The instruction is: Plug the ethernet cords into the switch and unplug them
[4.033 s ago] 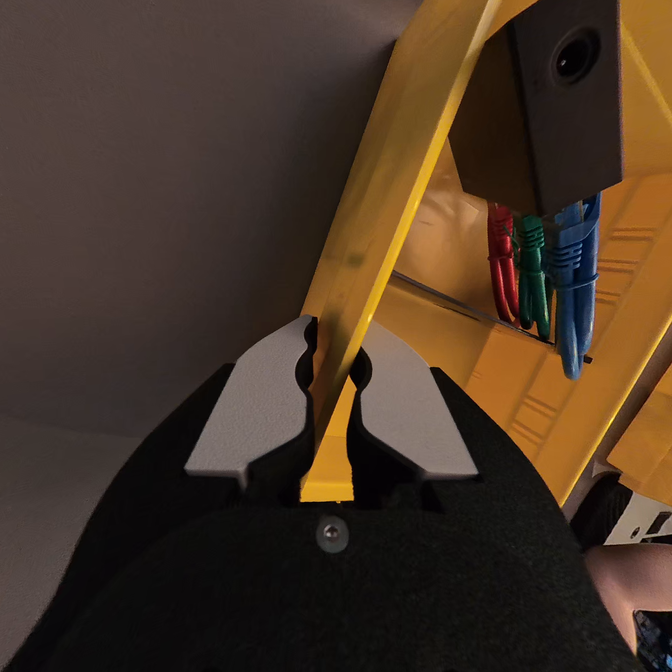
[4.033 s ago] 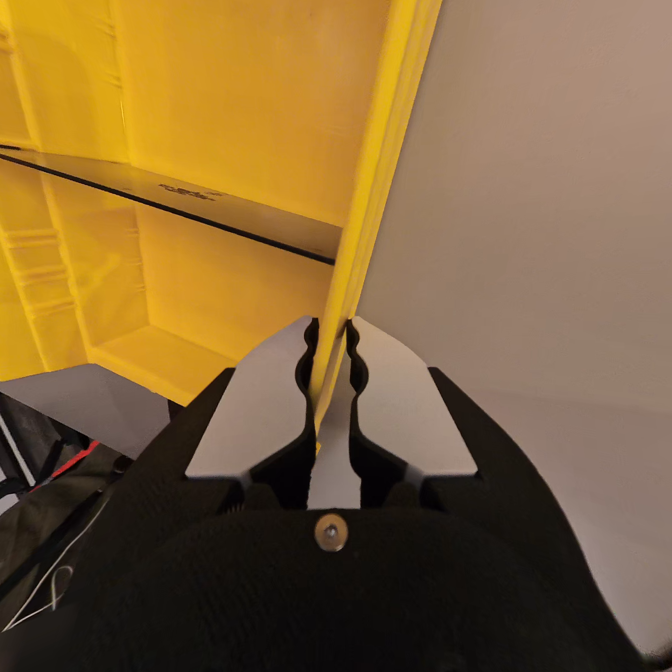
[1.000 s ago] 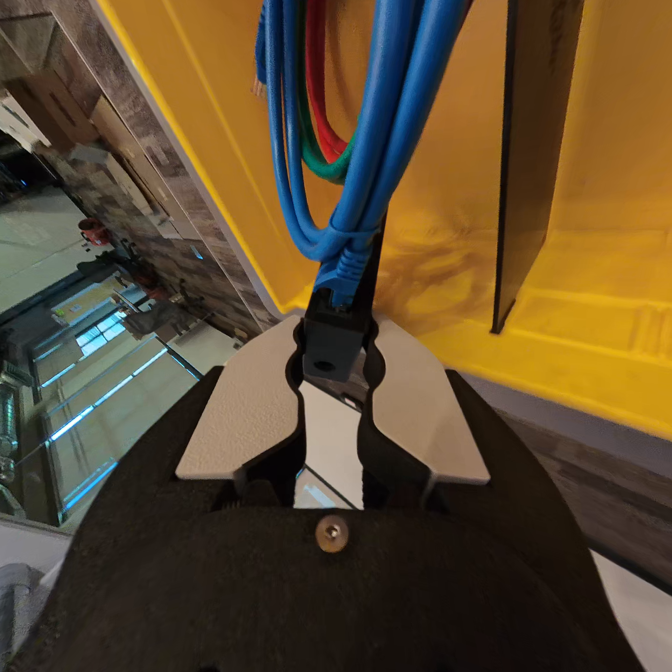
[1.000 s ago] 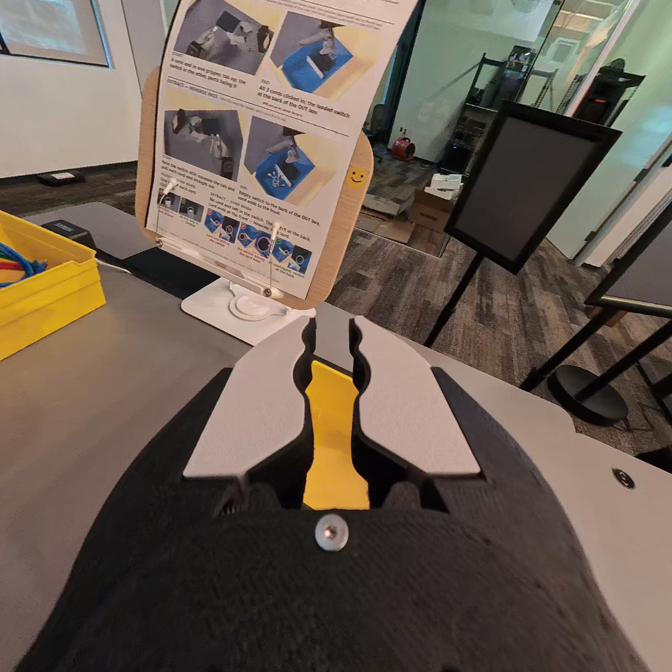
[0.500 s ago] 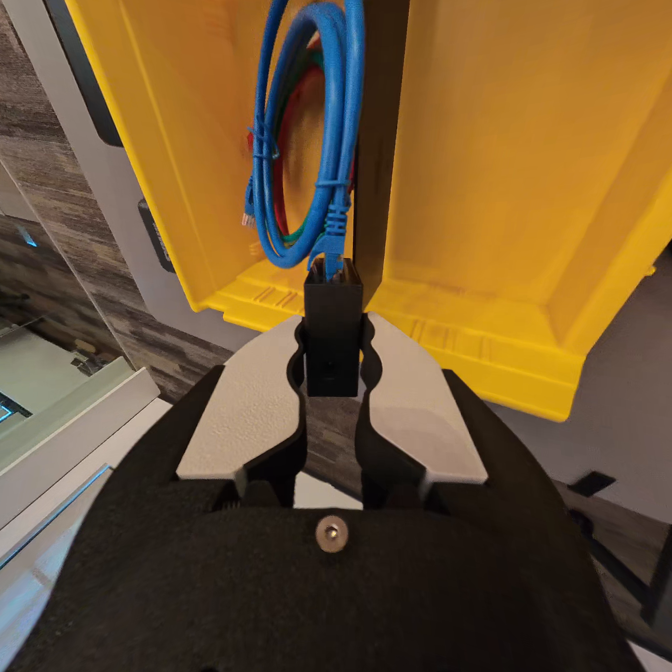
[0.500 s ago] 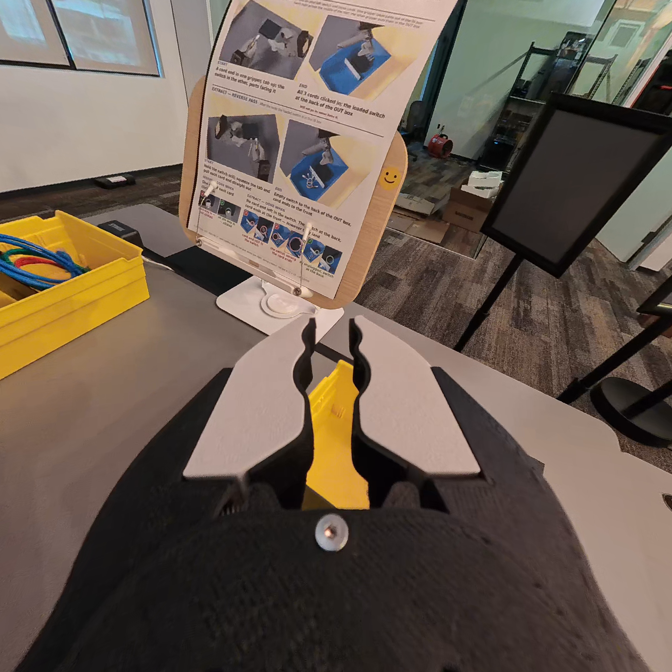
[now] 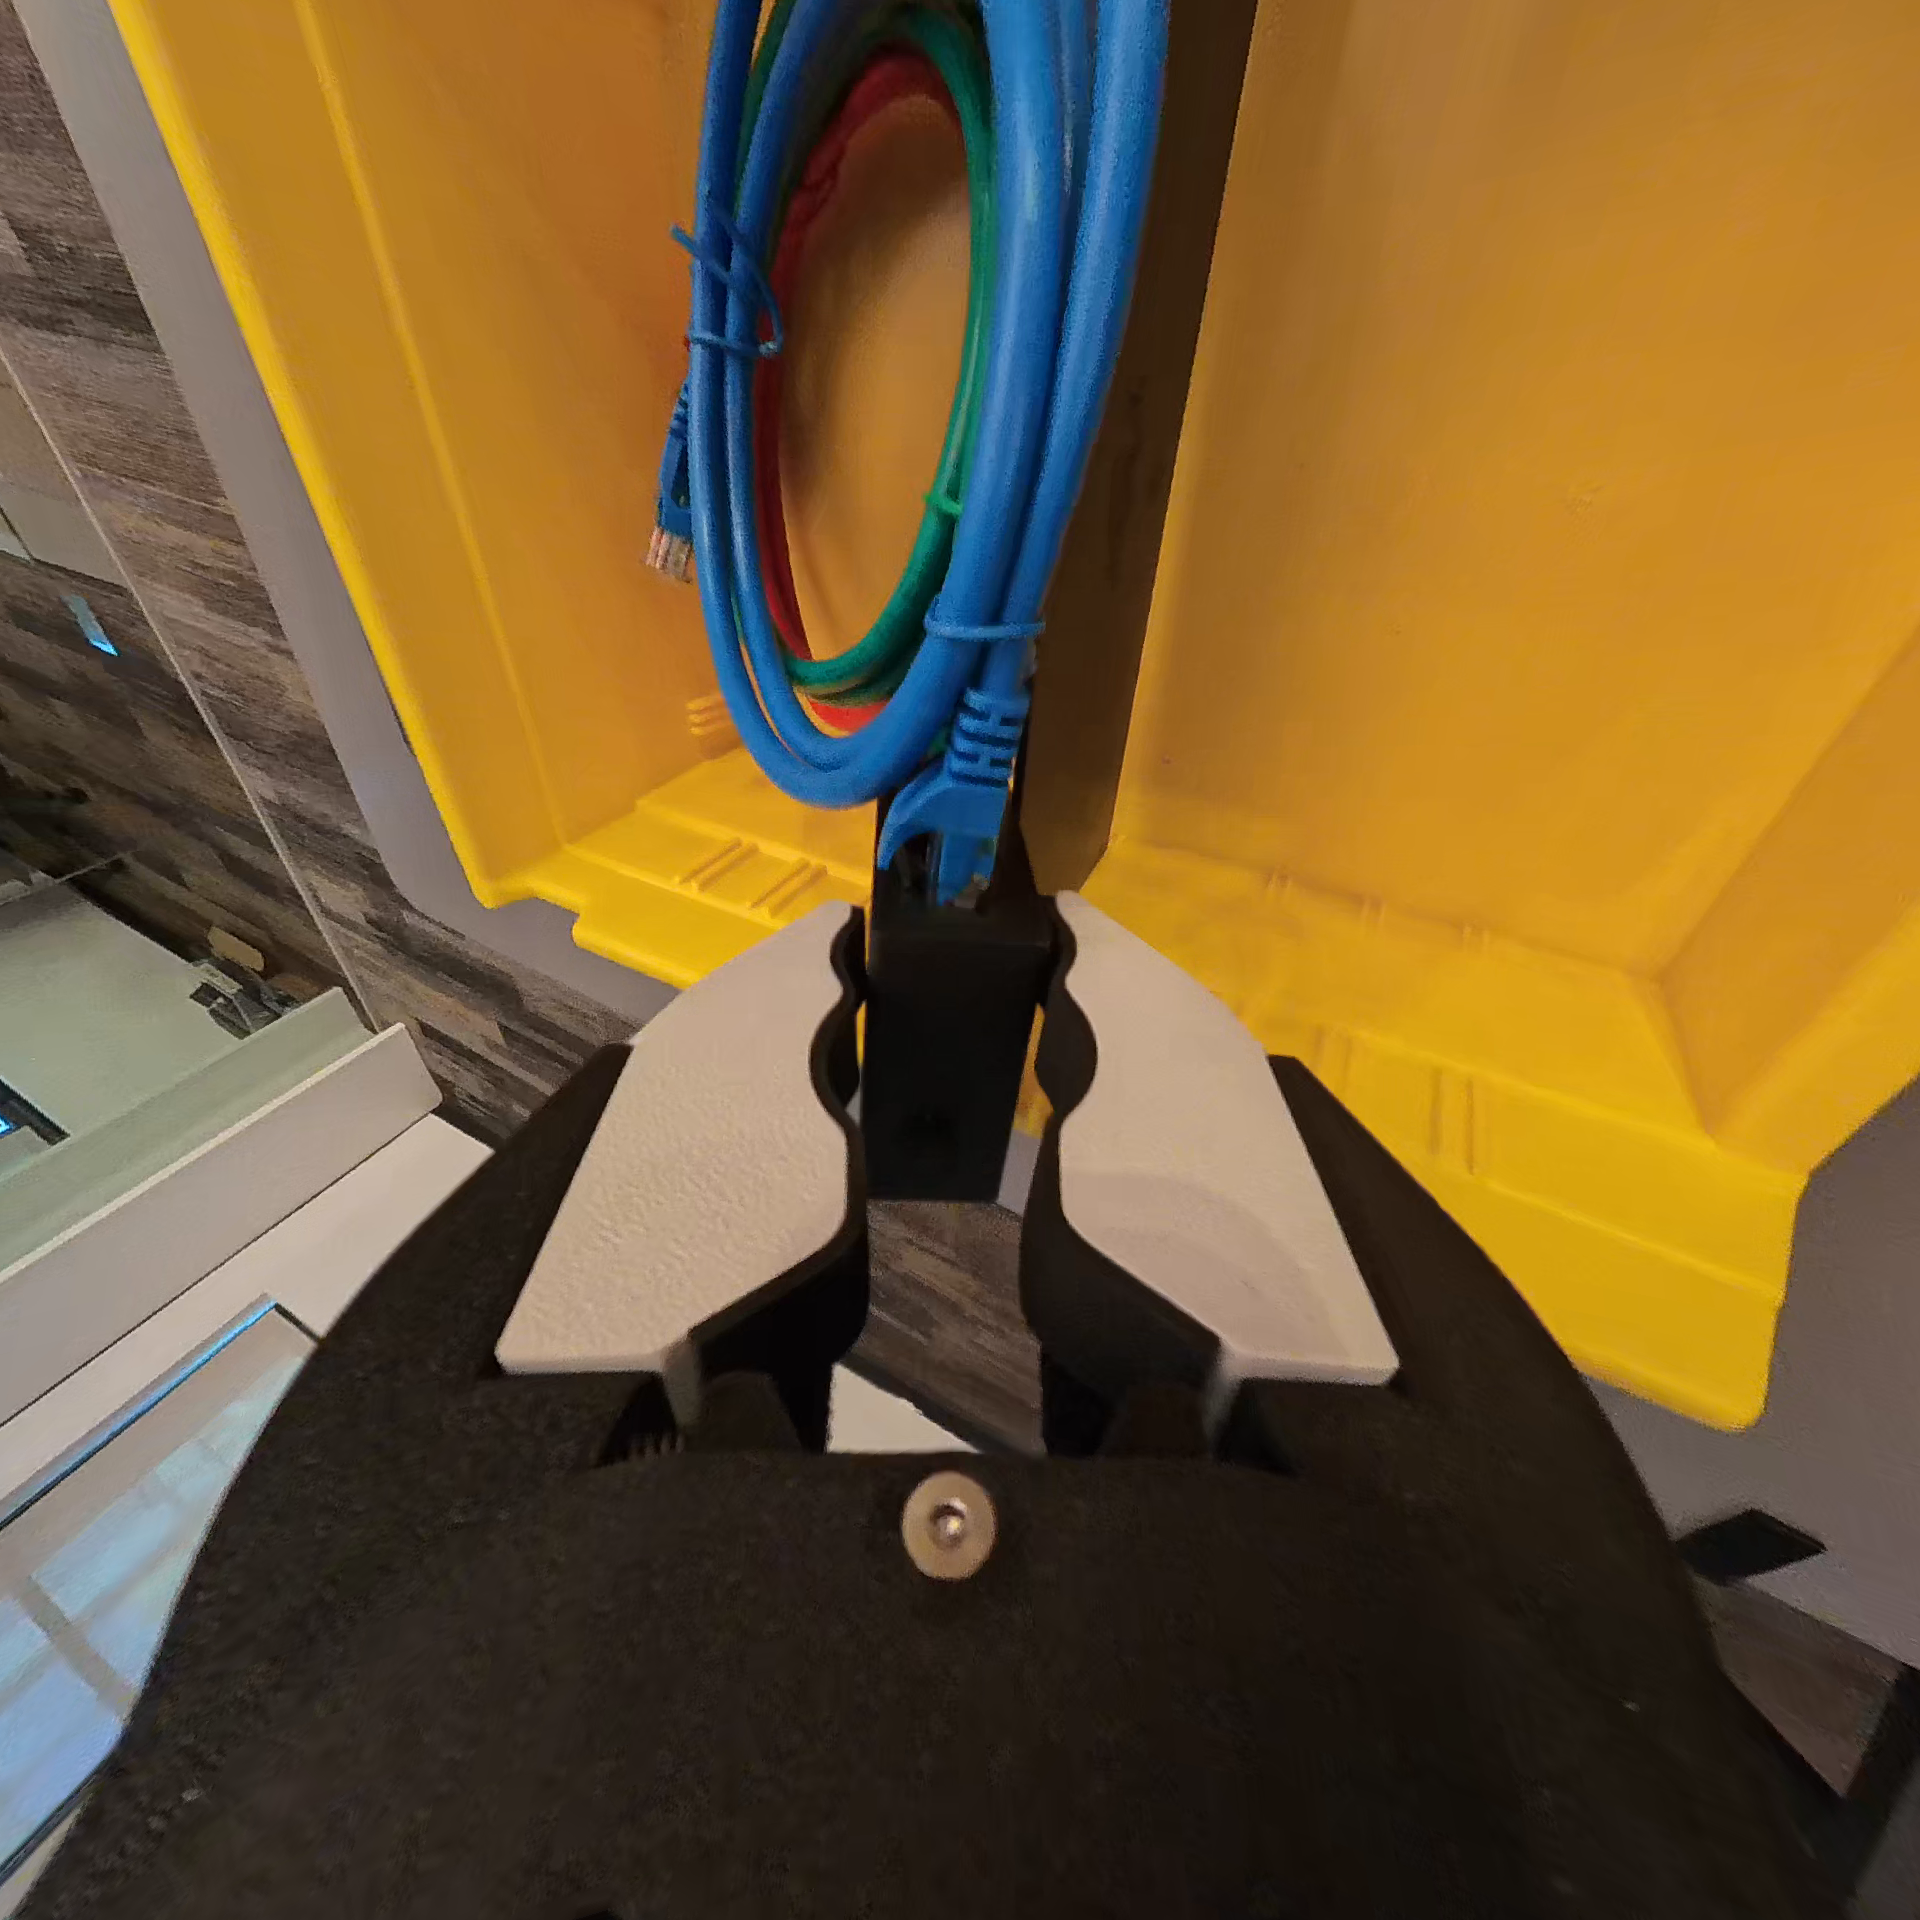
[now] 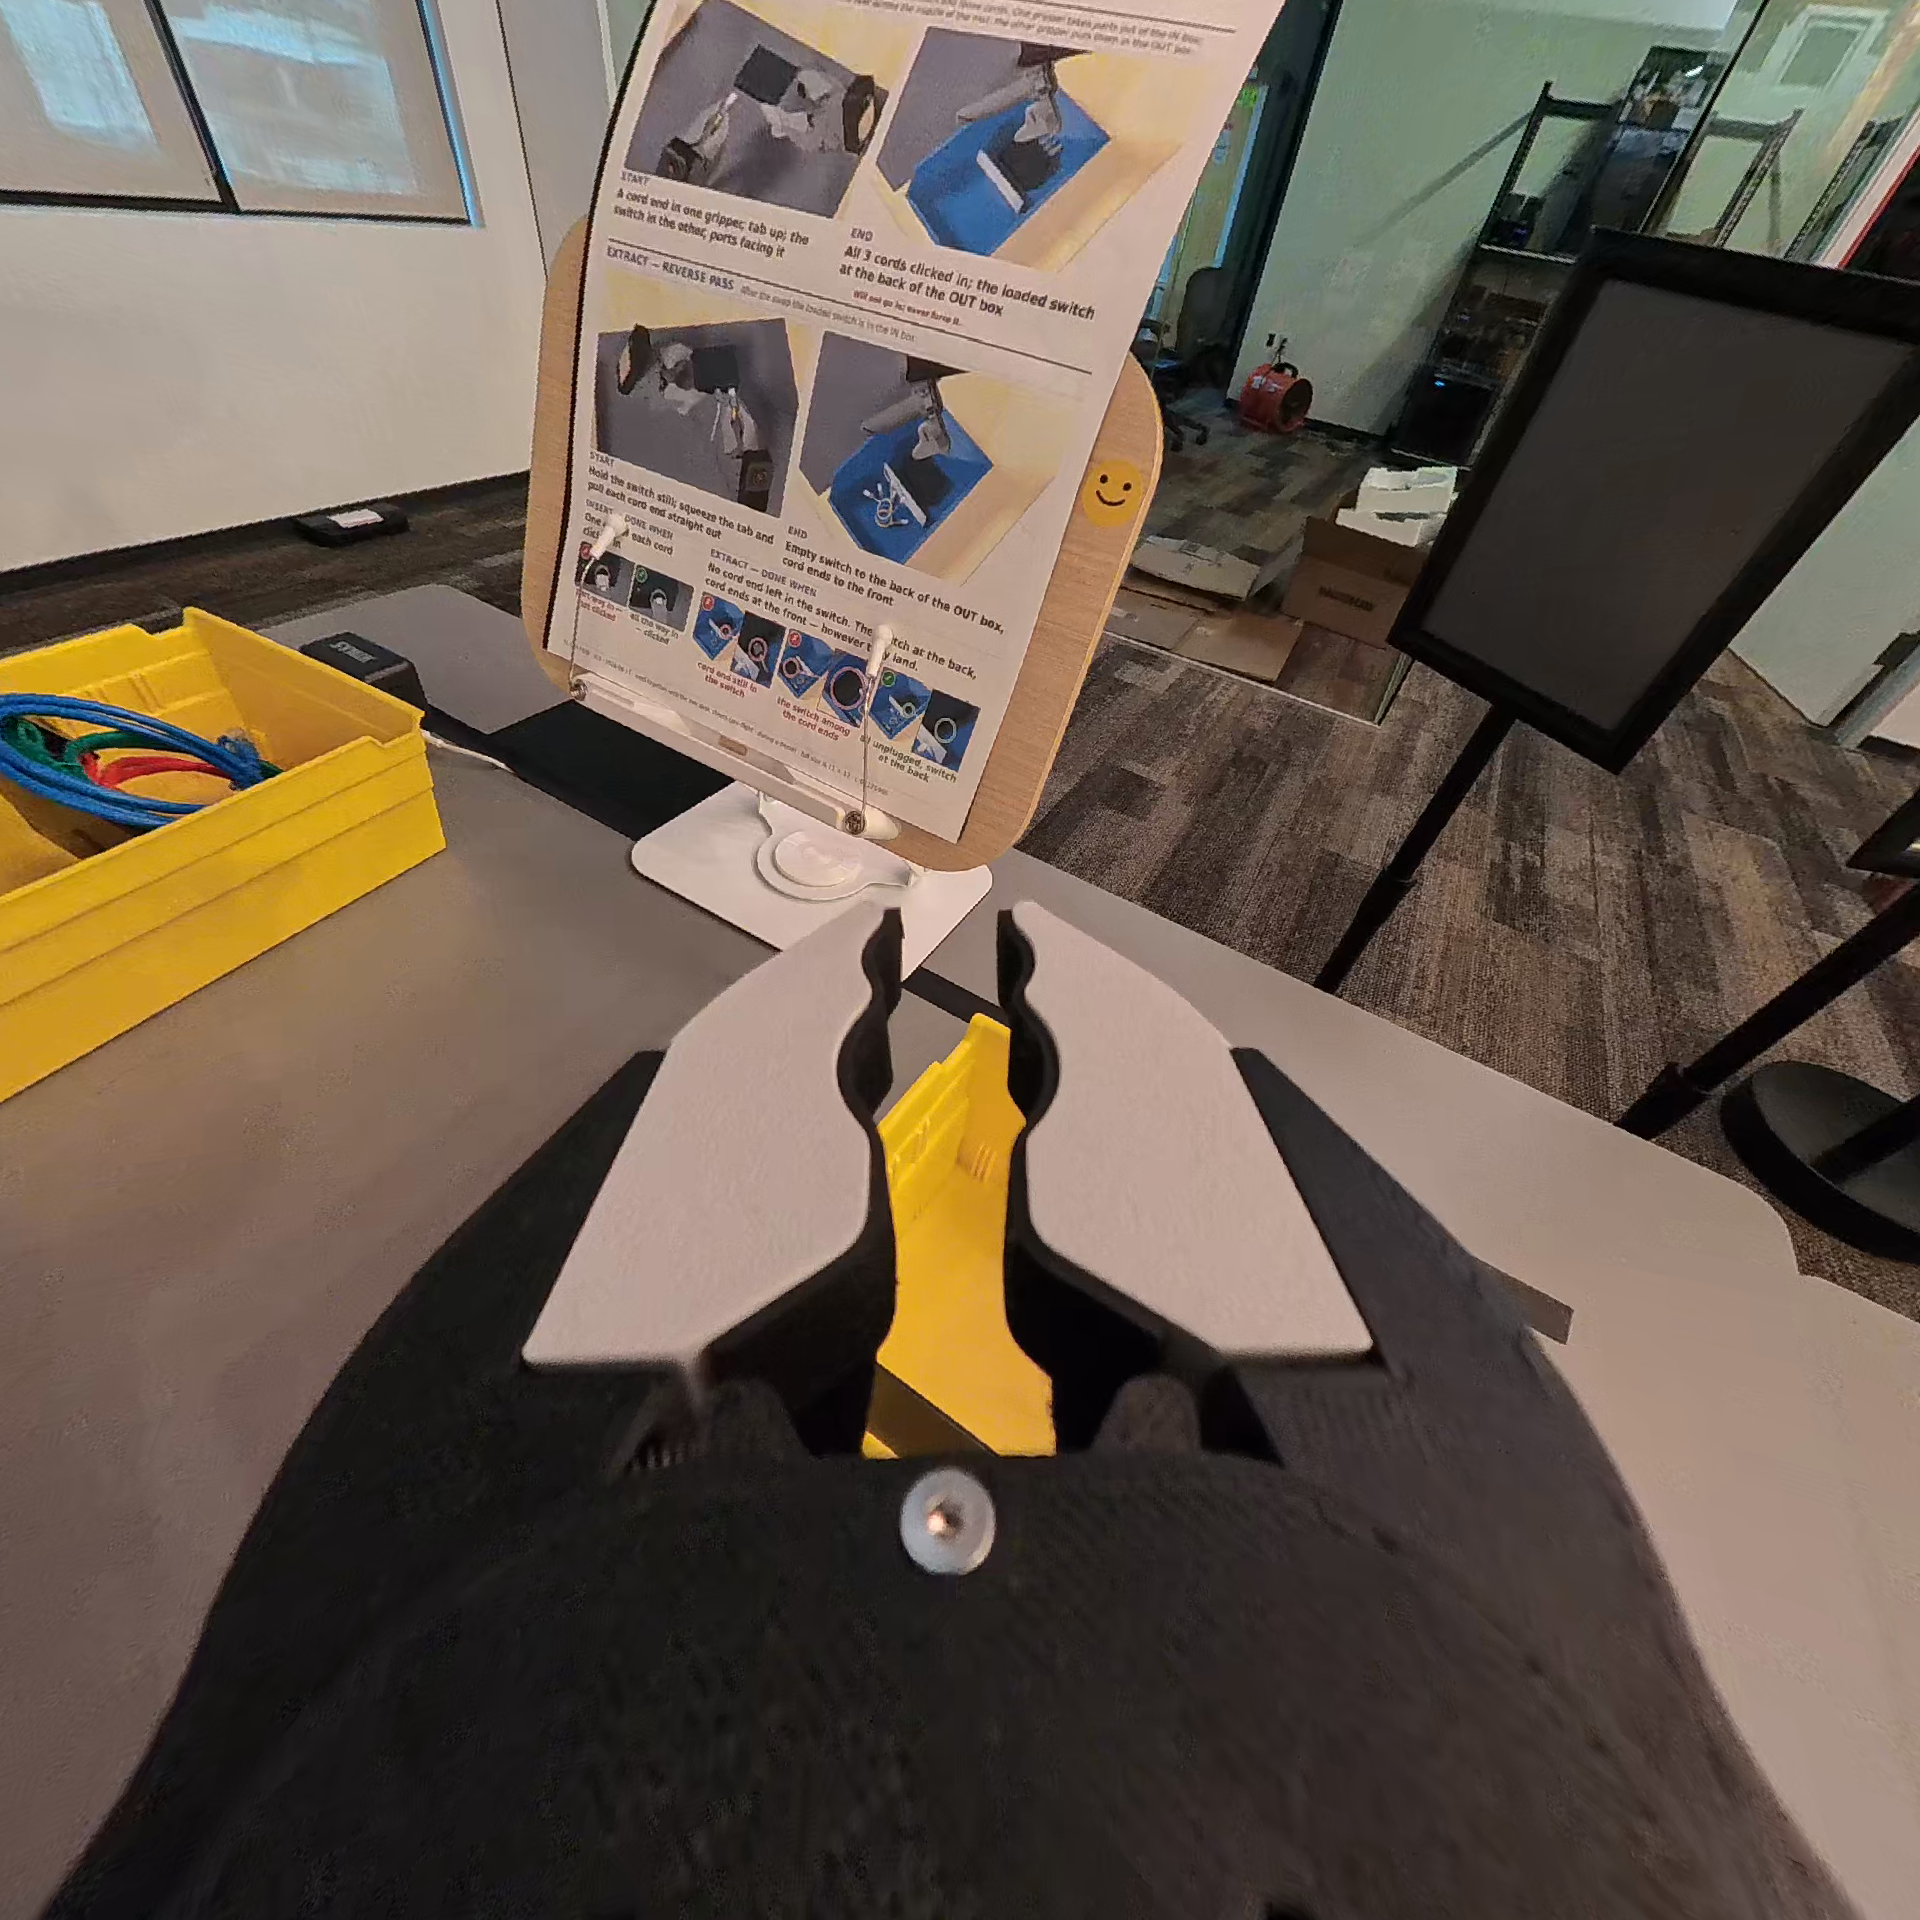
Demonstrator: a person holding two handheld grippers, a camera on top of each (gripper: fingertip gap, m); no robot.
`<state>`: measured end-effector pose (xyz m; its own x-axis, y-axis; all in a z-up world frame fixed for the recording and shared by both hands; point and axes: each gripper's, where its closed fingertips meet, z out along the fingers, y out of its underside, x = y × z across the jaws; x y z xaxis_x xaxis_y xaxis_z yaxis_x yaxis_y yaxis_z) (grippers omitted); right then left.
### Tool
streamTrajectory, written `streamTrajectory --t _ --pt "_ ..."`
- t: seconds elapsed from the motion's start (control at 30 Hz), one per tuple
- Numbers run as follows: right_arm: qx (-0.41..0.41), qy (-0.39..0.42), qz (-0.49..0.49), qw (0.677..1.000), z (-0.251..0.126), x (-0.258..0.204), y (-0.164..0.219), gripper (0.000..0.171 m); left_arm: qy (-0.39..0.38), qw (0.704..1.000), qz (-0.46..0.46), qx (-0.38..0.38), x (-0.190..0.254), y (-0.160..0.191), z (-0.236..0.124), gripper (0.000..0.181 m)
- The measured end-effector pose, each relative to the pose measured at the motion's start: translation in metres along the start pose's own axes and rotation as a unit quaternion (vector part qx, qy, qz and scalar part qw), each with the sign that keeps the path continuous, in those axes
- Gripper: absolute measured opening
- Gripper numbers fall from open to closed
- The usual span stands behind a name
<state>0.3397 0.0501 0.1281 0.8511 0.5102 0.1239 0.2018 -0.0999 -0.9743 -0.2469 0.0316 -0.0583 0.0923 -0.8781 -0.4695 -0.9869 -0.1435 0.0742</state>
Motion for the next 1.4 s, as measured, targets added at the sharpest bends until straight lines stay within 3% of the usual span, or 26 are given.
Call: streamTrajectory --t 0.23,0.43,0.87,1.1,1.23,1.3,1.4 --pt "-0.016 -0.002 -0.009 1.000 0.006 -0.003 0.006 0.019 -0.006 1.000 0.000 0.004 -0.002 0.002 0.007 0.029" --pt "-0.027 -0.006 -0.014 1.000 0.013 -0.006 0.011 0.019 -0.025 0.999 -0.025 -0.006 -0.015 0.004 -0.013 0.029" --pt "-0.004 -0.054 -0.058 0.997 0.029 -0.050 -0.002 0.018 -0.205 0.977 0.048 -0.043 -0.054 -0.027 -0.121 0.029" --pt "0.116 -0.182 -0.141 0.966 0.030 -0.156 -0.035 0.025 -0.272 0.960 0.065 -0.008 -0.047 -0.086 -0.185 0.029" --pt "0.162 -0.256 -0.217 0.928 0.021 -0.229 -0.034 0.047 -0.288 0.955 0.060 0.043 -0.032 -0.136 -0.207 0.029" --pt "0.186 -0.250 -0.256 0.915 0.020 -0.250 -0.031 0.055 -0.299 0.950 0.066 0.062 -0.025 -0.160 -0.214 0.029" --pt "0.212 -0.177 -0.344 0.898 0.024 -0.264 -0.028 0.060 -0.301 0.946 0.076 0.090 -0.013 -0.193 -0.218 0.029"
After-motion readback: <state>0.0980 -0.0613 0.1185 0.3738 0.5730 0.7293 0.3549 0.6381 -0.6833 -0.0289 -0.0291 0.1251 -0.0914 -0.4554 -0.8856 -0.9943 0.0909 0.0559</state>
